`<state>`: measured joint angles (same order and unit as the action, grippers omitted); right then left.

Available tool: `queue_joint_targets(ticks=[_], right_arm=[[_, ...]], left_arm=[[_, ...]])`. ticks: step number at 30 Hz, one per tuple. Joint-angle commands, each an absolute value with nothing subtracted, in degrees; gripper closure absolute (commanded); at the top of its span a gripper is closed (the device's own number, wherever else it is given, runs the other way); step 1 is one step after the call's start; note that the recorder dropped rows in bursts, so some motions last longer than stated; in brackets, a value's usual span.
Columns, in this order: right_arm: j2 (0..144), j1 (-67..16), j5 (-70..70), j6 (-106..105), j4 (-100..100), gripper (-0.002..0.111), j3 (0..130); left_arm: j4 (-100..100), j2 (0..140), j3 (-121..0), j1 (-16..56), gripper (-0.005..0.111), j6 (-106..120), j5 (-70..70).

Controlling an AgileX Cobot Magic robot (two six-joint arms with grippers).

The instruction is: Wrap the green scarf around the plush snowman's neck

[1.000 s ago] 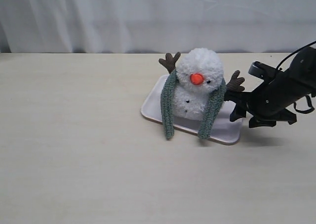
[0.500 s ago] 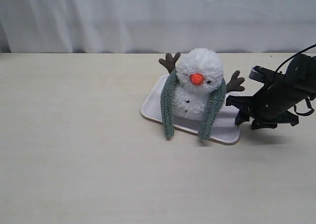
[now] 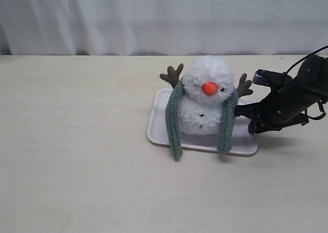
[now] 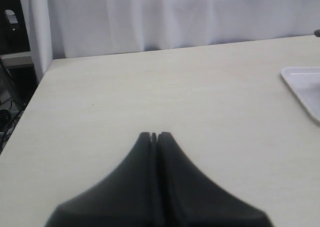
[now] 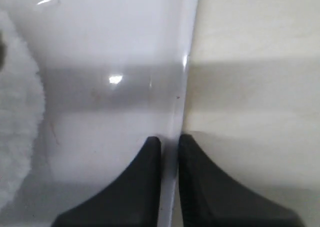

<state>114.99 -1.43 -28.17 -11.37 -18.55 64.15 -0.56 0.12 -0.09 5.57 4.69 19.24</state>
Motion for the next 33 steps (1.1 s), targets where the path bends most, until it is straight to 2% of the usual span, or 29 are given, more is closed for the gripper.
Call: queue_joint_targets(ticks=[1, 11, 13, 17, 21, 33], right_arm=[[115.29, -1.48, -32.02, -21.04, -17.01, 0.104, 63.83], [115.29, -1.48, -29.91, -15.19, -17.49, 0.103, 63.83], [115.07, -1.48, -30.07, -14.96, -17.49, 0.096, 63.83], [113.14, -1.48, -30.58, -14.96, -17.49, 0.075, 63.83], [110.29, -1.48, -32.68, -14.96, -17.27, 0.063, 63.83], [99.41, -1.48, -45.15, -3.31, -4.17, 0.063, 62.27]], left_arm=[[-0.53, 0.00, 0.00, 6.05, 0.107, 4.68, 18.63], [-0.53, 0.00, 0.00, 6.05, 0.107, 4.68, 18.51], [-0.53, 0.00, 0.00, 6.05, 0.107, 4.68, 18.51], [-0.53, 0.00, 0.00, 6.05, 0.107, 4.68, 18.51], [-0.53, 0.00, 0.00, 6.05, 0.107, 4.68, 18.51], [-0.53, 0.00, 0.00, 6.05, 0.107, 4.68, 18.51]])
